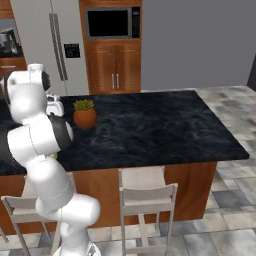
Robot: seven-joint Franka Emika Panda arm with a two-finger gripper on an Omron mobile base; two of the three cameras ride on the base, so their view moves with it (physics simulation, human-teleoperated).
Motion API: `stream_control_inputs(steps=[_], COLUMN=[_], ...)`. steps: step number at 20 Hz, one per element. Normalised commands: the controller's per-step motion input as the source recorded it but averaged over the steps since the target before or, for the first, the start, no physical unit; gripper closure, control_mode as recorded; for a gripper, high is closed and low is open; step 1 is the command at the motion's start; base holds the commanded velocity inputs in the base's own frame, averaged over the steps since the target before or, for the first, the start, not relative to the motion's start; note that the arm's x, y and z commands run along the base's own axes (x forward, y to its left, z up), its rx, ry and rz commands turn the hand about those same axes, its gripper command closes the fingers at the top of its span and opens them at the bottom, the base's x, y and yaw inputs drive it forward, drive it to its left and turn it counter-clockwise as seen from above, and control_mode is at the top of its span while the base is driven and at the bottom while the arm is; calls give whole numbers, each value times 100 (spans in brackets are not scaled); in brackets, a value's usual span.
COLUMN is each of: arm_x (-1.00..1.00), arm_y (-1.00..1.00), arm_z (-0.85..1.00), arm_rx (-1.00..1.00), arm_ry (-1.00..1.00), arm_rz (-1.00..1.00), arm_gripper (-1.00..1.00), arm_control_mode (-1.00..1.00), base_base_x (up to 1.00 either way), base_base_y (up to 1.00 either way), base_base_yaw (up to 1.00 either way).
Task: There is a wine glass and glass cup on the dining counter. Place the wine bottle next to the wine glass and the juice bottle next to the glass cup.
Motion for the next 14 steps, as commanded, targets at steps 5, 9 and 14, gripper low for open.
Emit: stream_control_inputs(steps=[5, 9, 14], arm_x=[35, 29, 25], arm_y=[4, 16, 23], arm_z=[-11, -14, -17], arm_rx=[0, 0, 0], arm_ry=[0, 0, 0], arm_rz=[0, 0, 0], arm_gripper=[100, 100, 100], arm_control_mode=[-100, -100, -100], base_base_x=[0, 0, 0], base_base_y=[0, 0, 0], base_base_yaw=[0, 0, 0])
